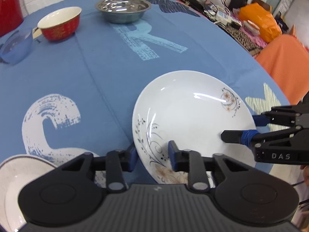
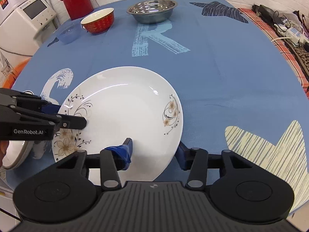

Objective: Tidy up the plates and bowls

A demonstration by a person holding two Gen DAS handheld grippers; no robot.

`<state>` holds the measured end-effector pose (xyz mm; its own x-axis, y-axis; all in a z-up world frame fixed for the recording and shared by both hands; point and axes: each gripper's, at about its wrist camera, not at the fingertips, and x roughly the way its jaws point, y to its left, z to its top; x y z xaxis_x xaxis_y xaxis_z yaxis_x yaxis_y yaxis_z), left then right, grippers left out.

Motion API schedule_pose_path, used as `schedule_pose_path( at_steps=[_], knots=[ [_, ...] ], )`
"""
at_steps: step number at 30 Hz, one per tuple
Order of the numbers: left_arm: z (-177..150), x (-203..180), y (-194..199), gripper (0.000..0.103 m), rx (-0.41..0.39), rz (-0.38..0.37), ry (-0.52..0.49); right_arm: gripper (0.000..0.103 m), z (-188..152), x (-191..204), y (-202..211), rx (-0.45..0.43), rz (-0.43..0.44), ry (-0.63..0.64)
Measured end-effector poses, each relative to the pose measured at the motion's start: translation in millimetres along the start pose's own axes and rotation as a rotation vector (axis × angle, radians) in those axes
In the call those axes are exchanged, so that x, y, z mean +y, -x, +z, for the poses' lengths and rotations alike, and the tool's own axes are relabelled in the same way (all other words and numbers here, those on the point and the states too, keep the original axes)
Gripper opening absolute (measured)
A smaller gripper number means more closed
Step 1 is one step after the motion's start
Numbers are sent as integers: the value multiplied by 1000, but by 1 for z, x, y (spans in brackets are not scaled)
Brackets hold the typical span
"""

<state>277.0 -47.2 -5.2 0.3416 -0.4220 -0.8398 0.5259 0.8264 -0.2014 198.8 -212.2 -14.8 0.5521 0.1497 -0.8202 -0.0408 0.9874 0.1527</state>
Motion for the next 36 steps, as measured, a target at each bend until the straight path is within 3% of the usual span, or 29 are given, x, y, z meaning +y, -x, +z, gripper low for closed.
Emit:
schedule_pose_path(
  at_steps=[7, 14, 20, 25, 30, 36],
  knots=[
    [0, -1, 2, 21, -2, 15, 23, 32, 5, -5, 0, -10, 36, -52],
    [14, 0, 14, 21, -52, 51, 9, 36, 18, 1, 4, -63, 44, -12],
    [16, 4, 15, 21, -50, 54, 22, 36, 22, 2, -1, -85, 49, -8],
    [17, 14, 39, 21, -101, 76, 45, 37, 31, 17, 9, -101, 73, 11],
    [-2, 33, 82, 21, -160, 110, 86, 39, 36, 52, 25, -133, 112, 65],
    [-59, 70, 137, 21, -200, 215, 157, 40, 32, 120, 28, -154, 213, 165]
  ],
)
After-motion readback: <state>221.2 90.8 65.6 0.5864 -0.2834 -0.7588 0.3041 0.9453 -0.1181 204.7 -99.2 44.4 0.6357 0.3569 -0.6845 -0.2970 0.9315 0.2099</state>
